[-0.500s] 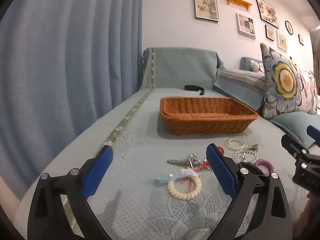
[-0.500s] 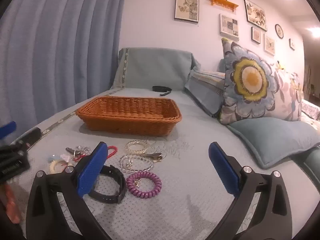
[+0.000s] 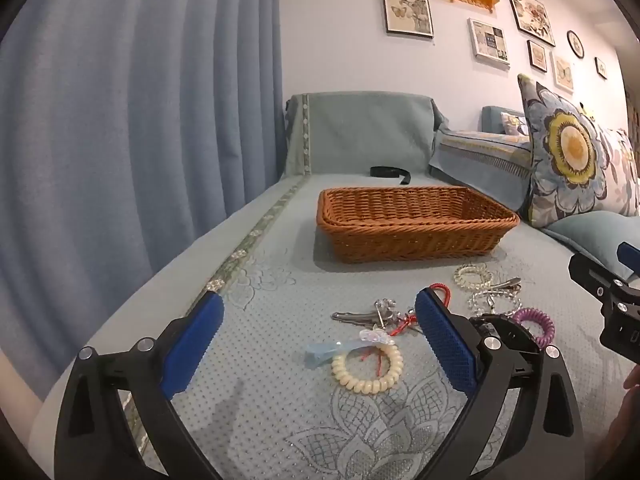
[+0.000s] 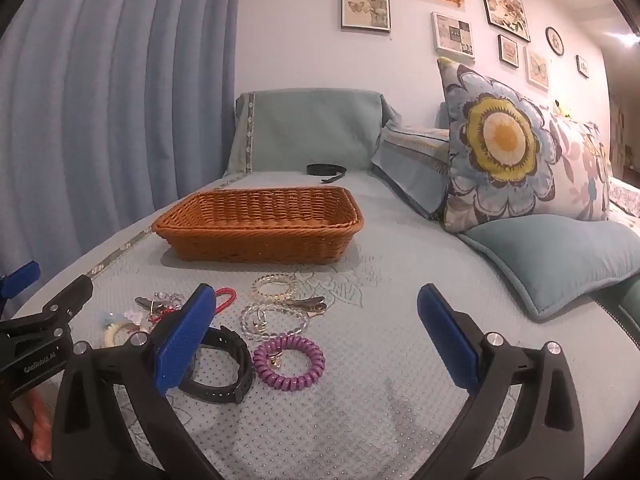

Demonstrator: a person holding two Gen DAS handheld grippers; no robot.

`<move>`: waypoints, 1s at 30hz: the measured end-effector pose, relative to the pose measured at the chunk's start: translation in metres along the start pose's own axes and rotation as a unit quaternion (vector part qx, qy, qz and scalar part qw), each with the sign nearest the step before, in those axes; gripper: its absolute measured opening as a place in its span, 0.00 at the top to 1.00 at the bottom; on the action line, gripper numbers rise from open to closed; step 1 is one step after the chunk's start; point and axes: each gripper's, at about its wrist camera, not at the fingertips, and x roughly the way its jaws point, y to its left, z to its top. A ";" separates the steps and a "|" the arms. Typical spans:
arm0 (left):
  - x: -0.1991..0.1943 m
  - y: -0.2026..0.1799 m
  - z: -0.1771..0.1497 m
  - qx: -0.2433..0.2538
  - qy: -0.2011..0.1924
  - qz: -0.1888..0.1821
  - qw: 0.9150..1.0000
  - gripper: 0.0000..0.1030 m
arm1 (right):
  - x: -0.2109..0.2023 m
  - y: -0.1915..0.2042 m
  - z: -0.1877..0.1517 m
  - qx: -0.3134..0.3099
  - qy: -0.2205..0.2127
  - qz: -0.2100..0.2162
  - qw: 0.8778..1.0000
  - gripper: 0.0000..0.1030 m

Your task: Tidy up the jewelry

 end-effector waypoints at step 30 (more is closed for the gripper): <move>0.000 0.000 -0.001 -0.005 0.003 0.002 1.000 0.09 | -0.004 0.008 0.001 -0.010 -0.002 0.002 1.000 0.07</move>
